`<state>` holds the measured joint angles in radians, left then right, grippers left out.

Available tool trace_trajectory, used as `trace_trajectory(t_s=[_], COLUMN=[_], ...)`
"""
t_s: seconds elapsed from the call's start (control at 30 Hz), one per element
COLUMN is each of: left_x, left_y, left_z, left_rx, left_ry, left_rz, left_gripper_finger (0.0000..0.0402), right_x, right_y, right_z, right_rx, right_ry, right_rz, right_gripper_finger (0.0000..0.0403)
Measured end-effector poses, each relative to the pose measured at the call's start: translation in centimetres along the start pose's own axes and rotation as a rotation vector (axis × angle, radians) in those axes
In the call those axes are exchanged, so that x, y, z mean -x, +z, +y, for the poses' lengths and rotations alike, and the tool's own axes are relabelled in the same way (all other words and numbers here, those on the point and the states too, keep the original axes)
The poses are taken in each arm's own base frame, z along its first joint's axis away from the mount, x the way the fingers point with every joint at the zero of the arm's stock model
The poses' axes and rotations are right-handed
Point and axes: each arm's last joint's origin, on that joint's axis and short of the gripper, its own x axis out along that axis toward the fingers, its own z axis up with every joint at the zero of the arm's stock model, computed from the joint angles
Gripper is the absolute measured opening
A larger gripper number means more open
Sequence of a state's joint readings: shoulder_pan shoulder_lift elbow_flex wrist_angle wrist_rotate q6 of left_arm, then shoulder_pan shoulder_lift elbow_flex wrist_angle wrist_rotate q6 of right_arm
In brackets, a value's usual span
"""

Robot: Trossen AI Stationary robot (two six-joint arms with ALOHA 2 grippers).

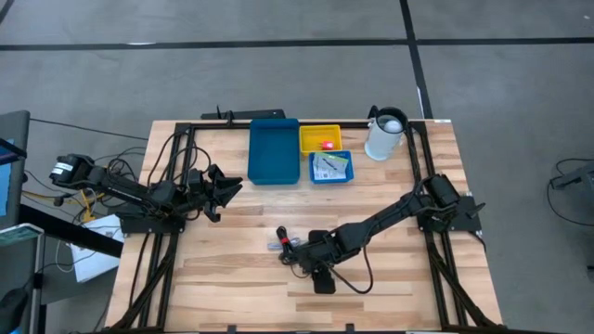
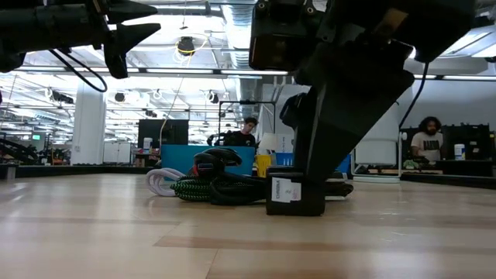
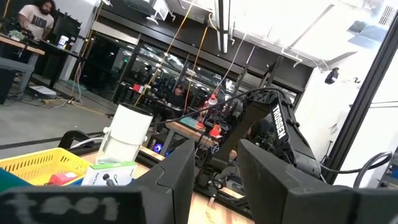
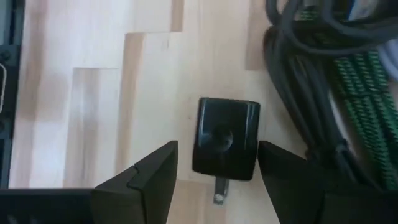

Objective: Pick and place items into bin
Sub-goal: Put the black charger adapter into the yellow bin

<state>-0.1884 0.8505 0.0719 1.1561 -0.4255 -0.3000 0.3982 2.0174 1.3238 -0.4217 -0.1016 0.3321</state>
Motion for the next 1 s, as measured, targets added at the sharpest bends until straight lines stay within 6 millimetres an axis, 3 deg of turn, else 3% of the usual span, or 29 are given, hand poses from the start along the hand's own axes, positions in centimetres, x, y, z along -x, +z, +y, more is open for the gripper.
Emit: trace_trajectory(t_s=[0.5, 0.8, 1.0], left_x=[0.0, 0.0, 0.0], left_y=[0.0, 0.0, 0.0], left_z=[0.0, 0.0, 0.0], left_rx=[0.003, 0.003, 0.003], left_ry=[0.0, 0.0, 0.0], left_rz=[0.0, 0.0, 0.0], left_gripper_finger=[0.0112, 0.0112, 0.0112], right_x=[-0.28, -0.28, -0.26], right_y=[-0.34, -0.37, -0.42], right_z=[-0.27, -0.28, -0.2], right_rx=[-0.015, -0.038, -0.04], right_ry=[0.003, 0.002, 0.034], right_rz=[0.003, 0.006, 0.021], right_gripper_finger=[0.0152, 0.0165, 0.0148])
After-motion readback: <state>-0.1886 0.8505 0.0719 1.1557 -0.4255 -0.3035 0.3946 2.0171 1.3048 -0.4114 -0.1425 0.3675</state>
